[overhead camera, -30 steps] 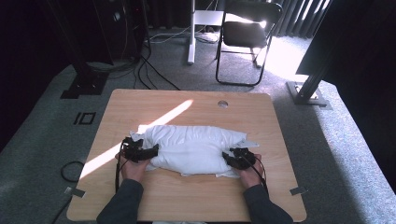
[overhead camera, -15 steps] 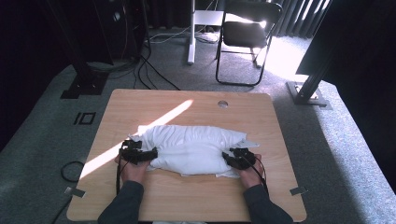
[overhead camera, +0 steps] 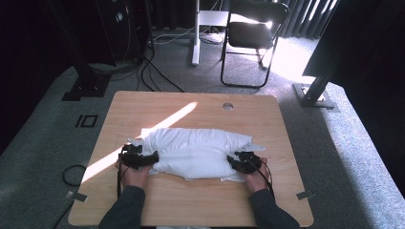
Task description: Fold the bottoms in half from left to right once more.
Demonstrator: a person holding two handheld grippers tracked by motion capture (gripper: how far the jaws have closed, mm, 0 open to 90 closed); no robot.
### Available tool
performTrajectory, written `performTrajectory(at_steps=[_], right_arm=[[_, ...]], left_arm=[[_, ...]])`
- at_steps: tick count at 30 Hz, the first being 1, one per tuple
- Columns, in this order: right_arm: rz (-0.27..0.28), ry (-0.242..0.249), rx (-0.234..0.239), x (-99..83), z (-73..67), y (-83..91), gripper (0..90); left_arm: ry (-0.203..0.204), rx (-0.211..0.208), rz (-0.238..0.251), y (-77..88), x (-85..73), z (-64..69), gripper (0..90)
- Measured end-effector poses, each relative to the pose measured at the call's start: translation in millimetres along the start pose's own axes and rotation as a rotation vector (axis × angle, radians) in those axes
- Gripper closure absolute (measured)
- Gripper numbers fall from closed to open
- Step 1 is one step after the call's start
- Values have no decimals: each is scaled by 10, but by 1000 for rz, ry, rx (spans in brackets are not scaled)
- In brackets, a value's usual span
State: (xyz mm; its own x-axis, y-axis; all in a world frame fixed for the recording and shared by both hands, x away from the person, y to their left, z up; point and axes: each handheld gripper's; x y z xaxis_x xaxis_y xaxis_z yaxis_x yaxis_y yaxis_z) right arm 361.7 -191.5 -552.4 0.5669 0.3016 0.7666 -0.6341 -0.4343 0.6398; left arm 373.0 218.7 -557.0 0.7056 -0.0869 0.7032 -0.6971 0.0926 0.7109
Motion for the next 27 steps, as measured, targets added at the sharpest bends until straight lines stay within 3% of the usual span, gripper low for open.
performTrajectory(at_steps=[2,3,4,6,7,8,9,10,11,14,16,19,22,27], right_arm=[[0,-3,3,0,5,0,569],[-1,-9,6,1,7,1,569],[0,-13,12,4,9,12,568],[1,-15,13,9,8,24,566],[1,-15,13,9,8,24,566],[2,-15,14,11,9,30,566],[2,-15,14,11,9,30,566],[1,-12,14,26,10,55,557],[6,-6,7,60,5,93,544],[22,-2,-3,113,0,152,527],[67,7,-16,198,-30,243,510],[113,34,-3,329,-152,315,490],[137,93,16,452,-325,314,479],[115,143,54,538,-536,171,474]], left_arm=[[-5,-11,-3,2,5,-11,12],[-6,-42,-2,33,12,-37,12],[-20,-76,3,65,14,-29,156],[-44,-115,1,96,19,0,282],[-44,-115,1,96,19,0,381],[-44,-115,1,96,19,0,381],[-39,-214,1,109,20,-1,381],[-10,-270,-2,95,17,-25,642],[18,-322,-8,77,10,-55,803],[-20,-327,8,66,-2,-61,829],[-28,-321,8,69,-1,-51,836],[-27,-321,11,66,-2,-51,837],[-17,-322,15,60,-1,-57,837],[17,-337,33,79,24,-125,840]])
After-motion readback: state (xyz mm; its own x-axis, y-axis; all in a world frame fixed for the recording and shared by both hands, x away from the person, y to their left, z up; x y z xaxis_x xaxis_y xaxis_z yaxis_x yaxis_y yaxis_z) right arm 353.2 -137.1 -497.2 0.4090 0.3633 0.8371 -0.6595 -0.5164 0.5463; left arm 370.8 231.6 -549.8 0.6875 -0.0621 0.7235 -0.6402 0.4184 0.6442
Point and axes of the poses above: each handheld gripper's, and its own axes: y roughly backward along the jaws, x roughly out of its top, z roughly to its right, and after that the axes turned 1 degree about -y, right-handed
